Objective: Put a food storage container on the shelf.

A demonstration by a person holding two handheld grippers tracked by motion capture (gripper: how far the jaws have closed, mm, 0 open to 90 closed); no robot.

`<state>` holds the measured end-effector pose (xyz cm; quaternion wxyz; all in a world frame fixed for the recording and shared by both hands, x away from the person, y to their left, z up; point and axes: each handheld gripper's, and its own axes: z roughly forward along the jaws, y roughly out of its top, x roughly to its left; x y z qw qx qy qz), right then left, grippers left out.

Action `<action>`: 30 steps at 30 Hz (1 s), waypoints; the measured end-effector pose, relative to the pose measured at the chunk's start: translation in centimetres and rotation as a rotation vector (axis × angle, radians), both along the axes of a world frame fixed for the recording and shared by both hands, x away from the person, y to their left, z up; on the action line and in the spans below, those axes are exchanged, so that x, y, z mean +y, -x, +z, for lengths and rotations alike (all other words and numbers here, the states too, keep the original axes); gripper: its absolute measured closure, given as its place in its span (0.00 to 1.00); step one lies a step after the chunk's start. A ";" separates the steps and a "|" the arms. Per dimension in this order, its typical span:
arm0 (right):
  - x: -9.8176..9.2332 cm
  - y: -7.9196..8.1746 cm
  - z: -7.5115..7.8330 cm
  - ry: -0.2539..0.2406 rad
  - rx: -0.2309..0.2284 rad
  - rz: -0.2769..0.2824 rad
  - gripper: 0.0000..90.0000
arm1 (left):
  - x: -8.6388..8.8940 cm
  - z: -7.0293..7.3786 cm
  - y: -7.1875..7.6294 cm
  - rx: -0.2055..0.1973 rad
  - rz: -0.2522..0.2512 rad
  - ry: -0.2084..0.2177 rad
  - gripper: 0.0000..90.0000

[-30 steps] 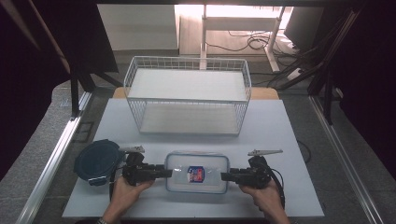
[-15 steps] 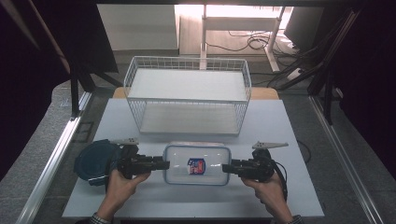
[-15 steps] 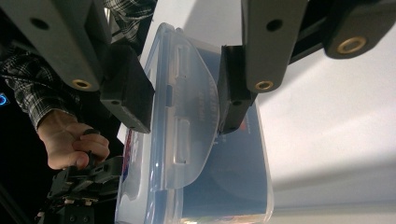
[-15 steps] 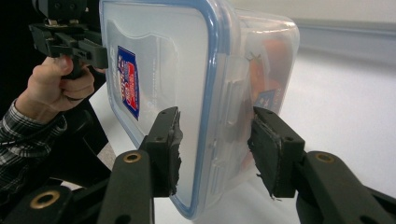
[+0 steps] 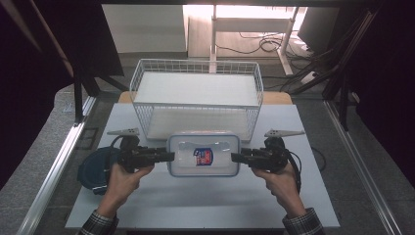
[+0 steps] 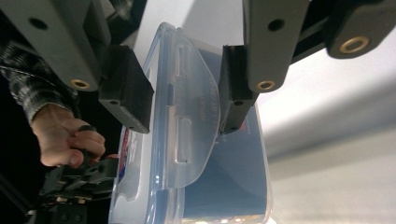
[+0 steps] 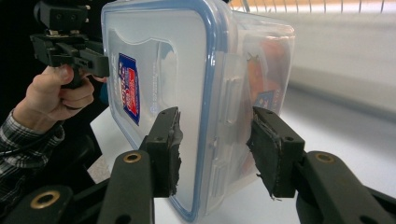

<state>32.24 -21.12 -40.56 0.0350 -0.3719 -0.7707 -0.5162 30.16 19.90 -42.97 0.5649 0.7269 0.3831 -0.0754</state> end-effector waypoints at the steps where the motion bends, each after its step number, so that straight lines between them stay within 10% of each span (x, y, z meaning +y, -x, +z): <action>1: 0.1 -0.2 0.3 0.002 -0.006 -0.003 0.60 | 0.0 0.3 -0.1 -0.006 0.002 0.001 0.62; 30: 2.0 -6.6 8.8 -0.031 -0.106 -0.001 0.60 | 2.1 8.8 -6.5 -0.091 0.035 0.030 0.62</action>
